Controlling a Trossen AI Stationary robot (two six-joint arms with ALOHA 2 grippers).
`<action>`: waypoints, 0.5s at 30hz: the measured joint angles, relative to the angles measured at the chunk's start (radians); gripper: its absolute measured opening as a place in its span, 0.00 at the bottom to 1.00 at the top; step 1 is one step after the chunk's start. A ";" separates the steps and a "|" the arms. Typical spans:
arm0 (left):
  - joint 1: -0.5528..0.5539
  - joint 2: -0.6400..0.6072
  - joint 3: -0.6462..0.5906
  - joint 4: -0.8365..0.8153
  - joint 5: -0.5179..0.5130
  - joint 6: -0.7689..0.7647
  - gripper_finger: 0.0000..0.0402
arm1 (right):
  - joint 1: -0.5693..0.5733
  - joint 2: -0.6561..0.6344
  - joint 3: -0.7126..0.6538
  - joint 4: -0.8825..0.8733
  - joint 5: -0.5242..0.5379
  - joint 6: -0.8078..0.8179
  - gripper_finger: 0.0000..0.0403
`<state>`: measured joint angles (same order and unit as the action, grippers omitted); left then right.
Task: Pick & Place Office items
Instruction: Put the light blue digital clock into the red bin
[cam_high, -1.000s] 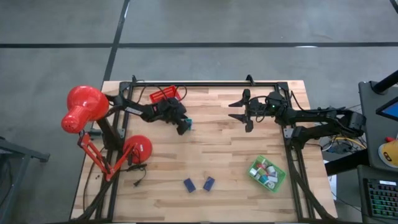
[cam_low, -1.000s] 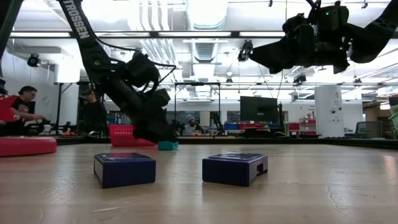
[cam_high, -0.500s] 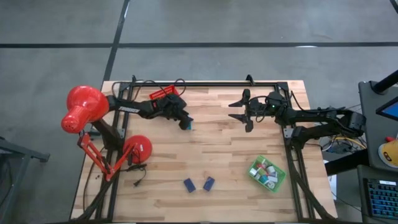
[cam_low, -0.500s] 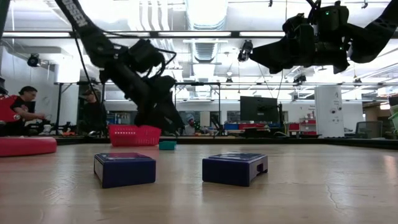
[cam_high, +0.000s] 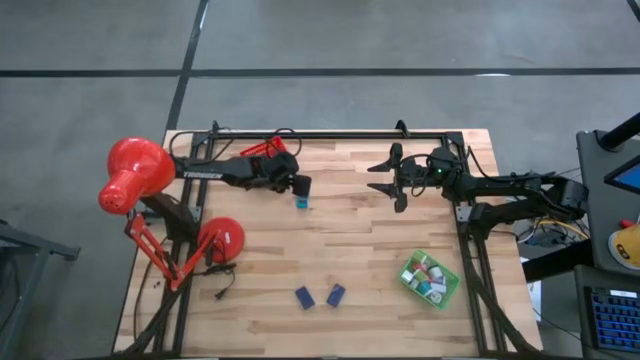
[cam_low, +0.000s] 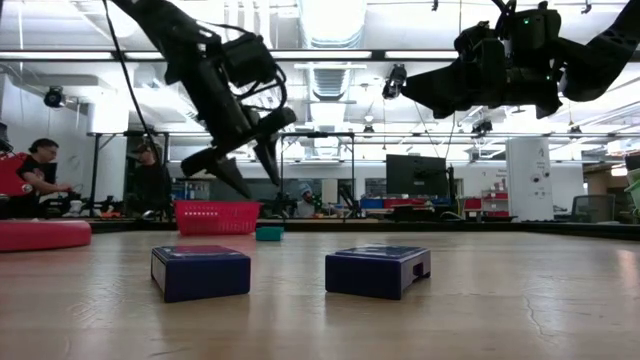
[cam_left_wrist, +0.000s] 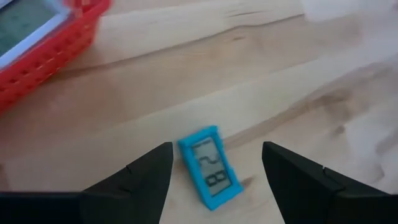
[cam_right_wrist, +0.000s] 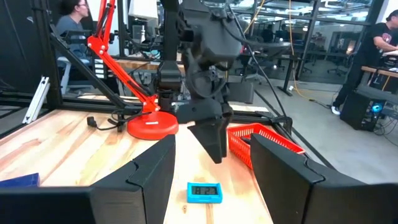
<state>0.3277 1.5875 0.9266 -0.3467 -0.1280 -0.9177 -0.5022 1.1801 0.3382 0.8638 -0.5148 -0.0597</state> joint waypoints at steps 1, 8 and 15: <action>-0.007 0.000 0.004 0.003 0.000 0.011 0.63 | 0.000 0.000 0.000 0.000 0.000 0.000 0.50; -0.059 0.040 0.002 0.014 -0.006 -0.064 0.63 | 0.000 0.000 0.000 0.000 0.000 0.000 0.50; -0.094 0.102 0.006 0.050 0.003 -0.114 0.63 | 0.000 0.000 0.000 0.000 0.000 0.000 0.50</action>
<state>0.2333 1.6899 0.9329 -0.2968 -0.1248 -1.0316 -0.5021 1.1799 0.3382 0.8635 -0.5147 -0.0597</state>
